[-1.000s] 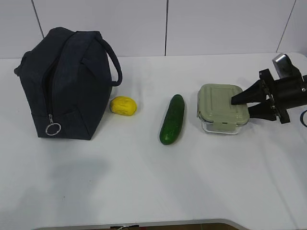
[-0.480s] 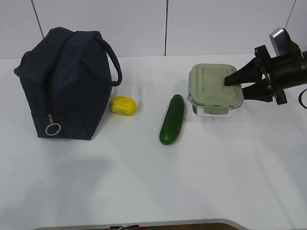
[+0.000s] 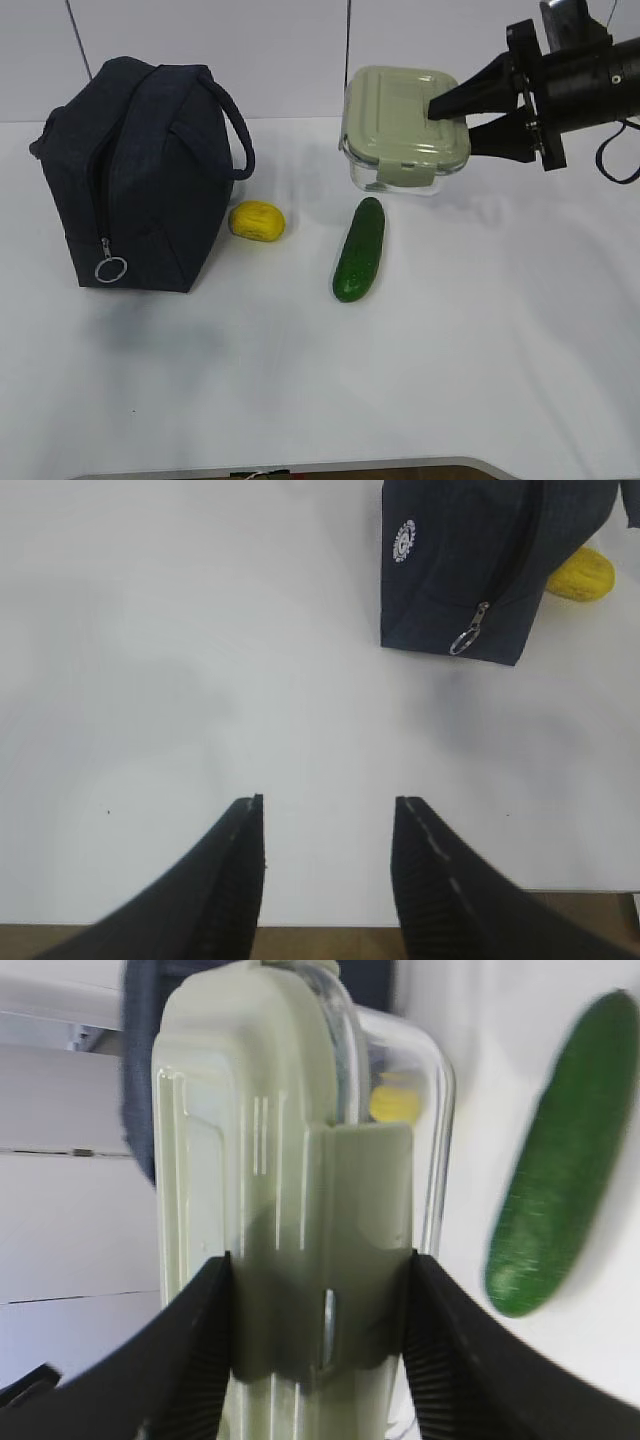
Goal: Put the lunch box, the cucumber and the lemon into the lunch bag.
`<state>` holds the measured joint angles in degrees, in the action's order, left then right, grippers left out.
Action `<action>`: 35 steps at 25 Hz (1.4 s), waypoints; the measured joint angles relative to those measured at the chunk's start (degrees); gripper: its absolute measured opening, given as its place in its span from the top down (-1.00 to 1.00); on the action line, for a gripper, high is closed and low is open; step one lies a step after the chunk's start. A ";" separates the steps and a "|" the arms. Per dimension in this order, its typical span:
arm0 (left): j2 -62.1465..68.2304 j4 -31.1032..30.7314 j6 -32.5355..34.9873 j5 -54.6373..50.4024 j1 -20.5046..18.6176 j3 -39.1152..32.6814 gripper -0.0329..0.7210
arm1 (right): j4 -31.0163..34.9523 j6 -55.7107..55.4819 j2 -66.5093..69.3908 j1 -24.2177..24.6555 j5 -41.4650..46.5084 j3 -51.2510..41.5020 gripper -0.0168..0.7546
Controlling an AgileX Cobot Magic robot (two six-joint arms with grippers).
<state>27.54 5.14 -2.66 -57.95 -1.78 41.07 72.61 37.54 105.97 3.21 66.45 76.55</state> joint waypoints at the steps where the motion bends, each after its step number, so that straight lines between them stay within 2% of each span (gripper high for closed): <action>1: 3.39 0.00 0.08 0.00 0.00 1.57 0.10 | 0.79 -0.26 -0.59 -0.54 0.03 0.00 -0.03; 7: 19.17 2.41 2.66 1.48 0.00 11.42 0.10 | 6.78 -1.13 -2.29 -4.46 0.36 0.42 -0.03; 15: 36.05 7.32 7.78 3.40 0.00 20.93 0.10 | 7.14 -2.07 -2.29 -8.78 0.73 6.73 -0.03; 19: 44.16 11.43 12.37 4.31 0.00 24.68 0.10 | 7.28 -2.41 -2.29 -9.89 0.85 9.29 -0.03; 26: 57.12 23.30 25.17 6.21 0.00 33.66 0.10 | 7.41 -2.41 -2.29 -11.05 1.42 9.92 -0.02; 31: 65.77 27.64 29.97 7.07 0.00 39.72 0.10 | 7.41 -2.76 -2.29 -11.05 1.42 9.92 -0.02; 35: 71.70 28.86 31.31 7.11 0.00 43.99 0.10 | 7.71 -2.76 -2.29 -11.05 1.01 9.92 -0.02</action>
<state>99.24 34.00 28.66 -50.84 -1.78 85.06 80.33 34.78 103.68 -7.84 67.46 86.48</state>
